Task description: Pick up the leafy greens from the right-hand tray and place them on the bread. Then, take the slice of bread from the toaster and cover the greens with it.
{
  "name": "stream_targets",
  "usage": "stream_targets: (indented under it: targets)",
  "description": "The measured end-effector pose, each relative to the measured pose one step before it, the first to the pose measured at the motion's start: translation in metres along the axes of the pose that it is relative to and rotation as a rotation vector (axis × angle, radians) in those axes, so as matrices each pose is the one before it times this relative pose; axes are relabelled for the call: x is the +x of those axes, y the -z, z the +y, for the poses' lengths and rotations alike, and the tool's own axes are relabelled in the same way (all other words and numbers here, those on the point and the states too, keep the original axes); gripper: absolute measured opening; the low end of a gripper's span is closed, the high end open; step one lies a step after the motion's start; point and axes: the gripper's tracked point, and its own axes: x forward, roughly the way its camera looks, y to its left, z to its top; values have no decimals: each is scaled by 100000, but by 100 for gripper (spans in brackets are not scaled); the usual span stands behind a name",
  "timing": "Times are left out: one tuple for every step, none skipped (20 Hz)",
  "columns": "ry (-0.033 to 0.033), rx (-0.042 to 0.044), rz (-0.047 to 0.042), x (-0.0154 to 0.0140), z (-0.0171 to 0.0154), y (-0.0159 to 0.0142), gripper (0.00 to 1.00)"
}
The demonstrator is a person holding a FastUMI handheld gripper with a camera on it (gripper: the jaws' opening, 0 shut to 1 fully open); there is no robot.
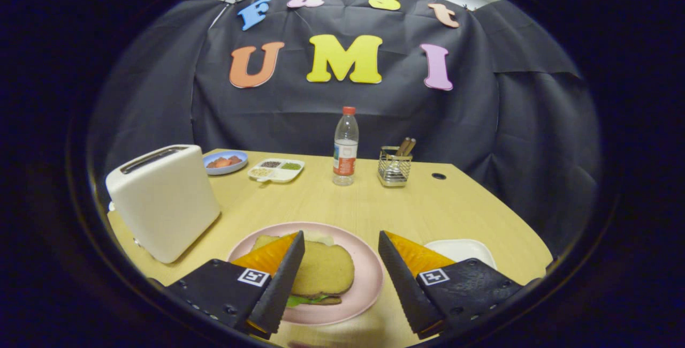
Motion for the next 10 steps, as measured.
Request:
stream_targets:
  targets:
    - [1510,345,-1646,-868,-378,-436,85]
    - [1208,514,-2071,-833,-176,-611,86]
    - [1645,156,-1958,-892,-251,-545,86]
    - [1319,283,-1767,-882,-154,-682,87]
    - [411,256,-1805,-1013,38,-685,87]
    - [-872,344,-1757,-955,233,-756,89]
    - [-2001,151,-1358,-932,513,-609,89]
    - [-1805,-50,-1567,-1016,460,-691,95]
    - [-253,-938,-2052,-1062,50,-837,98]
    - [1156,-1550,-2403,-1103,-140,-860,97]
